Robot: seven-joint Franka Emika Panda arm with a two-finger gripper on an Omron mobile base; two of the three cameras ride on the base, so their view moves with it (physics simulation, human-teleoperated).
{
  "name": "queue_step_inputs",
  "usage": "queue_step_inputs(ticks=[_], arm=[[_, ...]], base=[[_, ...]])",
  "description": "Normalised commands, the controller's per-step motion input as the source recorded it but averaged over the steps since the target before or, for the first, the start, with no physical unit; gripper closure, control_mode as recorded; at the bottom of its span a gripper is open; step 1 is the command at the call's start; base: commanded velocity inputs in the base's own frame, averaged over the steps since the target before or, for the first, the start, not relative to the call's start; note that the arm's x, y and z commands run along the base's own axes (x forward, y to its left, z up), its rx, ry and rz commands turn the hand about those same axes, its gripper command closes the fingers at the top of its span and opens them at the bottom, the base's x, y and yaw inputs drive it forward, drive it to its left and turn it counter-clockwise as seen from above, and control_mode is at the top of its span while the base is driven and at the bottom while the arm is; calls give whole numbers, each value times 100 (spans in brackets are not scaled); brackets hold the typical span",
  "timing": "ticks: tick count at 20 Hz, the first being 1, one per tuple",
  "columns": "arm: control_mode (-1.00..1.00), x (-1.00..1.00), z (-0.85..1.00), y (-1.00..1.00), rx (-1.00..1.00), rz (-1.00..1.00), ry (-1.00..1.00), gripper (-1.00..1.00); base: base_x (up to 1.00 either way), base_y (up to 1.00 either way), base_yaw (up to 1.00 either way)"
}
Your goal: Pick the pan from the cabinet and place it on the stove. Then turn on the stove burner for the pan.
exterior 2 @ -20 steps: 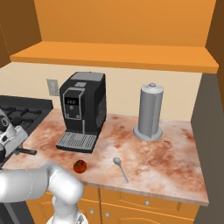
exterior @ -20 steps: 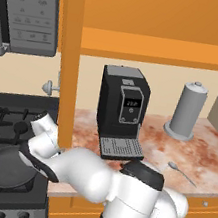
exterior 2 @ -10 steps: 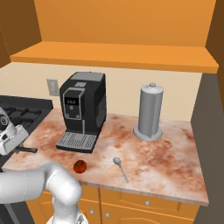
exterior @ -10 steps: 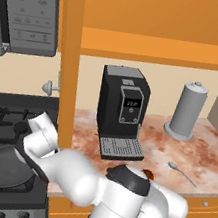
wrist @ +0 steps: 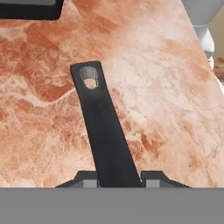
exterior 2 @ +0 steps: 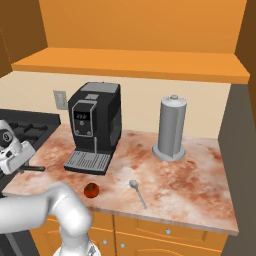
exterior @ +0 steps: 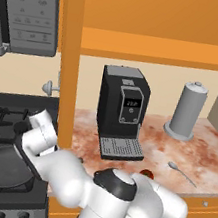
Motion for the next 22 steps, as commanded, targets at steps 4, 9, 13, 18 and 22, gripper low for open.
queue_step_inputs(ticks=[4, 9, 13, 18, 22], arm=[[-100, 25, -23, 2, -2, -9, 0, 100], [-100, 22, -23, 5, -2, -11, 0, 100], [-100, 18, -17, 12, -2, -14, 0, 100], [-100, 14, -10, 7, -1, -17, 0, 100], [-100, 6, -7, 4, 0, -17, 0, 100]], base=[[0, 0, 0], [0, 0, 0], [0, 0, 0], [0, 0, 0], [0, 0, 0]])
